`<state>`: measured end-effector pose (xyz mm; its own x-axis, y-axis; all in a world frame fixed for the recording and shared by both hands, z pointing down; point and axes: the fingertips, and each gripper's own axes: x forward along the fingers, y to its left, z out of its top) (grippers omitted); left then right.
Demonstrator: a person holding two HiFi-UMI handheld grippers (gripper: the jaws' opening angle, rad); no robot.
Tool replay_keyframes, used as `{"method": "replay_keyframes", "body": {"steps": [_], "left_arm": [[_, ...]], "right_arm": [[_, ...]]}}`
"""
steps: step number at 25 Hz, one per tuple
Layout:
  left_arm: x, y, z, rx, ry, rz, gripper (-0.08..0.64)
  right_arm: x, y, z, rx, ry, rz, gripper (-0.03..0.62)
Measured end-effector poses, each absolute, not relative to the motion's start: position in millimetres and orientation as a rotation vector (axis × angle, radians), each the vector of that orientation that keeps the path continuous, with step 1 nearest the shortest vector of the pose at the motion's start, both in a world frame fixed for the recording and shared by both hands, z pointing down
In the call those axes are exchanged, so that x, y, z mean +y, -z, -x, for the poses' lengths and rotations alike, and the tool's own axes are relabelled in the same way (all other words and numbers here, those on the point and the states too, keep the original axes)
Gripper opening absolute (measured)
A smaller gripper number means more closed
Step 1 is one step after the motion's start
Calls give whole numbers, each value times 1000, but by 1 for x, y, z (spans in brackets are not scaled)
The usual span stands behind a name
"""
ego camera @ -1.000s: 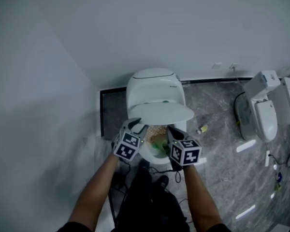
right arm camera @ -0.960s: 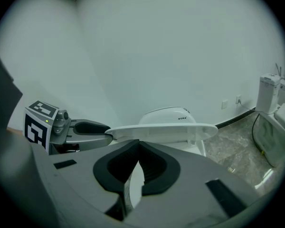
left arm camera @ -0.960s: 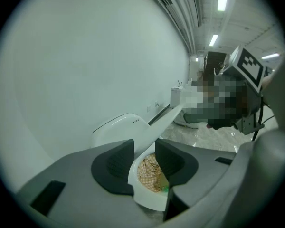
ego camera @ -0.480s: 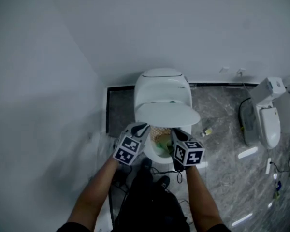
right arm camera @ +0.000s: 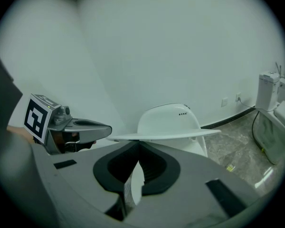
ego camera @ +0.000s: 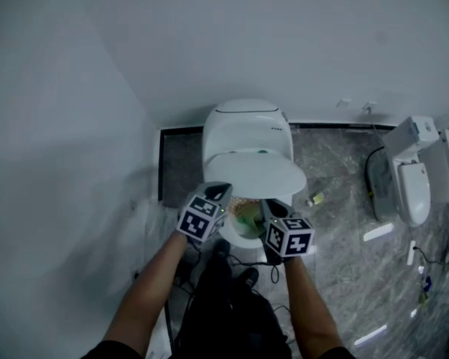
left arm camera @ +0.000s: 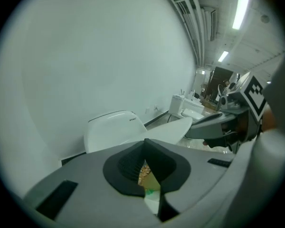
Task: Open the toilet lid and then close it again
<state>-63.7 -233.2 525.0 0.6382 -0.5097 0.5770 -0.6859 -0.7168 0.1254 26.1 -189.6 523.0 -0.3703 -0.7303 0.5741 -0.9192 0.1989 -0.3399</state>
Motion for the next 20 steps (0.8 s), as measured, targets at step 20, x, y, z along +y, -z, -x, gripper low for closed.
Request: {"method": "replay_keyframes", "body": {"steps": [20], "left_arm": [[-166,-590,63,-953,-790,-2429,6]], "right_arm": [[-115,-593,-37,-2121,-1040,-1493,10]]}}
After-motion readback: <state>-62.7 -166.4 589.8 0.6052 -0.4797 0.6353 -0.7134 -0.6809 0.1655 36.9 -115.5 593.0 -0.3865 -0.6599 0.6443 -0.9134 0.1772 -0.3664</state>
